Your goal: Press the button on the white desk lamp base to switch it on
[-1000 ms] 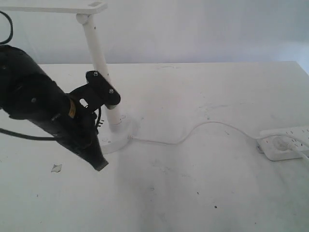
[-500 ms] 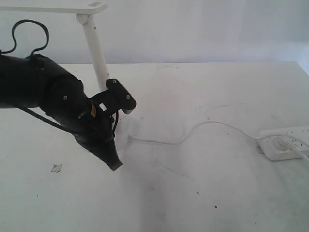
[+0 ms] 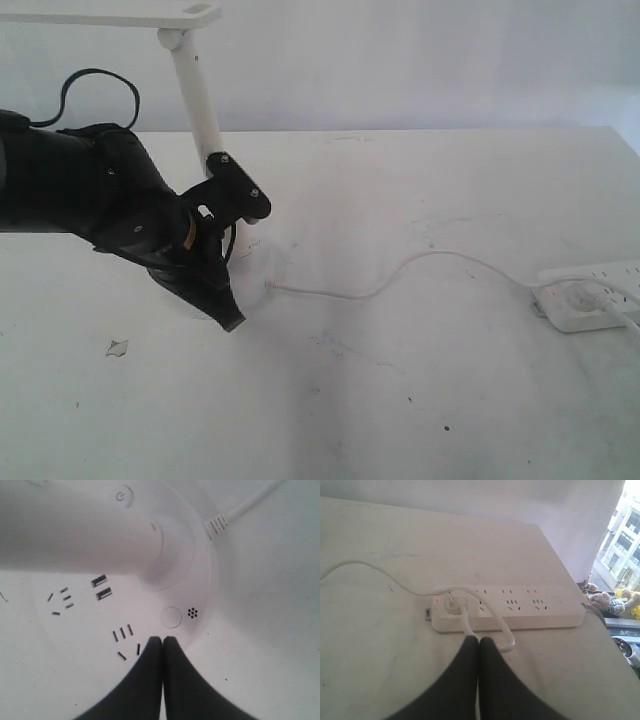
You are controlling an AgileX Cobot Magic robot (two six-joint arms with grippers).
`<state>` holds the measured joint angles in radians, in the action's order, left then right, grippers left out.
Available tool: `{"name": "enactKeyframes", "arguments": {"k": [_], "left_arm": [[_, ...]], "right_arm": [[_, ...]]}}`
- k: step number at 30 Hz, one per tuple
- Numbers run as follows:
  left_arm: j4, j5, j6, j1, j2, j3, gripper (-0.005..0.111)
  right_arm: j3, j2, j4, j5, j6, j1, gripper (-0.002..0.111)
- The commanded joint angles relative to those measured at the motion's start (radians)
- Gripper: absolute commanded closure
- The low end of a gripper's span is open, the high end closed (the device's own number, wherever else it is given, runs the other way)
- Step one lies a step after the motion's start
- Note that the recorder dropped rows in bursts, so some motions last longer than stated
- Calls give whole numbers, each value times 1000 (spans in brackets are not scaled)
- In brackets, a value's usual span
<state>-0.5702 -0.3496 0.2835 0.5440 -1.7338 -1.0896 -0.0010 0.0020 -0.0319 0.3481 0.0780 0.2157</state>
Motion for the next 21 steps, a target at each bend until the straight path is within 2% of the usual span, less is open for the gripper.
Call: {"name": "enactKeyframes", "arguments": {"k": [1,21], "left_arm": [[-10,14,16,-4,-24,-5,107],[-33,96,60,-8,-70,-7,107]], "right_arm": [[1,-2,1,-6,-4,4,108],[1,-2,1,-6,-4,4,108]]}}
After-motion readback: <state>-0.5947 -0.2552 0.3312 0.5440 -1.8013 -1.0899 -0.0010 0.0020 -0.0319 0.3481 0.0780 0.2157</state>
